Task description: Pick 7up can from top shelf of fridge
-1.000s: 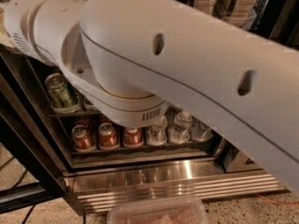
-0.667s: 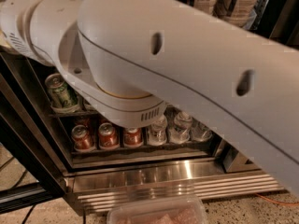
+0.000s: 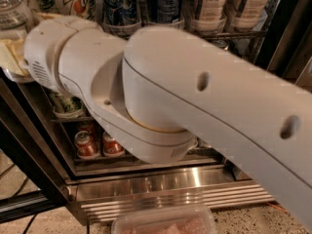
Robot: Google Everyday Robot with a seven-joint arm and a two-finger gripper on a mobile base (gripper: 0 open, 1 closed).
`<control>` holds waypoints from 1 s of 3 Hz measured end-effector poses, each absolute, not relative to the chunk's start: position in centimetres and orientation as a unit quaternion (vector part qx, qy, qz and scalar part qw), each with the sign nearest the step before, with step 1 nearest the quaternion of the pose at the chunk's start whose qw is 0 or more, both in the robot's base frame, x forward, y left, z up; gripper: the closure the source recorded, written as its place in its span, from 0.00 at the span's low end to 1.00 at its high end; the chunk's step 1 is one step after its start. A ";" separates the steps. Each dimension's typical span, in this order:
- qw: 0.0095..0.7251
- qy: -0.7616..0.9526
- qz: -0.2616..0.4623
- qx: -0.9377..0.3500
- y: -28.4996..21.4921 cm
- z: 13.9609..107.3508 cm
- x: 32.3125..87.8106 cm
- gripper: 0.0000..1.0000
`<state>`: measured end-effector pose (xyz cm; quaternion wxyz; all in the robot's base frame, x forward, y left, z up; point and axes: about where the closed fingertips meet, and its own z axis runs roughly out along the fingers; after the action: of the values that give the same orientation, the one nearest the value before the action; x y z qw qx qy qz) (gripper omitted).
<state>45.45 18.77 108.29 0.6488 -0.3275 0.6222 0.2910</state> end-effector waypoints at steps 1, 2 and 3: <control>0.625 0.635 0.329 -0.313 17.4 104.9 43.0 1.00; 0.631 0.642 0.322 -0.294 15.0 104.7 43.1 1.00; 0.631 0.642 0.322 -0.294 15.0 104.7 43.1 1.00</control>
Offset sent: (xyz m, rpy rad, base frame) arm -0.0225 -0.0092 -0.0295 0.0378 0.0710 0.0388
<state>43.08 15.01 104.72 0.6311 -0.2939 0.6417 0.3219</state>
